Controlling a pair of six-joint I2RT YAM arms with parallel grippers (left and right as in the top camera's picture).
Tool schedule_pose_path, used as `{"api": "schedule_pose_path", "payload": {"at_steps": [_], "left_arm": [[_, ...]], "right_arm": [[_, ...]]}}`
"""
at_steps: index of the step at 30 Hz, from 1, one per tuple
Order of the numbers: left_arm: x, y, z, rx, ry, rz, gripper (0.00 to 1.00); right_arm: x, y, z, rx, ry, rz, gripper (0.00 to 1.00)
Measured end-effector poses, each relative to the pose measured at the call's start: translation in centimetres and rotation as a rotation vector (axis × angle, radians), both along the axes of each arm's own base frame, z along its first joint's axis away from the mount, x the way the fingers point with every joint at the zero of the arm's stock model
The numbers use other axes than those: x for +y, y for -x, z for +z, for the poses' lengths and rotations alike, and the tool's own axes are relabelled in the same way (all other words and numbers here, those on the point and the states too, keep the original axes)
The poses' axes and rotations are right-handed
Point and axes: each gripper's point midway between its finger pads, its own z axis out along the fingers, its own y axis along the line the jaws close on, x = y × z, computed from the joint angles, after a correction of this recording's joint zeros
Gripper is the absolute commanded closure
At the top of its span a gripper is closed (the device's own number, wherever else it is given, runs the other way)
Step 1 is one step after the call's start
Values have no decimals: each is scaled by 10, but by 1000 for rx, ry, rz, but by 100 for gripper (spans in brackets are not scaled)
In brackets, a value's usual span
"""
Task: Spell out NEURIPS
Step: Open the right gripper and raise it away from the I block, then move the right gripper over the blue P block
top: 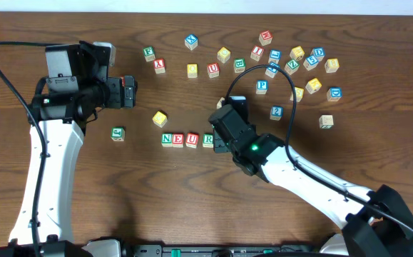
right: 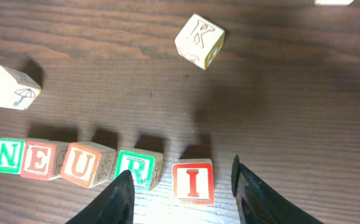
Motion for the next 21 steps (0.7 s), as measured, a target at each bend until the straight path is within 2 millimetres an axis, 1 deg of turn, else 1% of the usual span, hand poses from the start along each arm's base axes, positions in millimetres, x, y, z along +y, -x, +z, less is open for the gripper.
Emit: {"api": "schedule_pose_path", "payload": {"at_steps": [4,14,21], "left_arm": [[0,0,0,0,0,1,2],[0,0,0,0,0,0,2],[0,0,0,0,0,0,2]], "right_arm": [[-2,-2,7,-23,5,1,51],[-6,-6,11,-53,66,36,49],[-12,-27,37,-106,103,56,45]]}}
